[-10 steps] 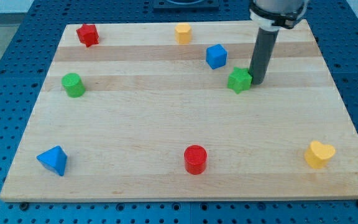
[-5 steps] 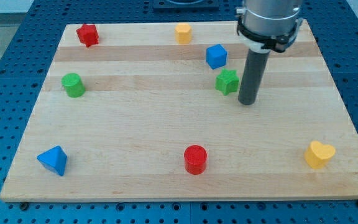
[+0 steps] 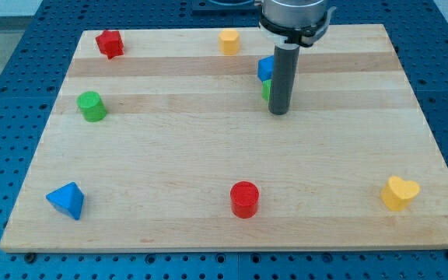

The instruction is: Push the green star into the blue cube

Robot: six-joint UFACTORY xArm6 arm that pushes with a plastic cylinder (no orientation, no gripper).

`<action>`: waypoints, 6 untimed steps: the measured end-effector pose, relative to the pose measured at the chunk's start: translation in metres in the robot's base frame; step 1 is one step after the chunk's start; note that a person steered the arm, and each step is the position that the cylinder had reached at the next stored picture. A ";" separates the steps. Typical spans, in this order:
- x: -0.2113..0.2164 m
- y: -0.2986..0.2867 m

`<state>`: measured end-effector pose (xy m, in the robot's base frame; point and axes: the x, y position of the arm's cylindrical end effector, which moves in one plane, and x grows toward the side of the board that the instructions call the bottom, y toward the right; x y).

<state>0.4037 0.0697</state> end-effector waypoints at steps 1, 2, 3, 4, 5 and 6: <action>-0.009 -0.001; -0.010 -0.001; -0.010 -0.002; -0.010 -0.002; 0.016 -0.003; 0.031 -0.027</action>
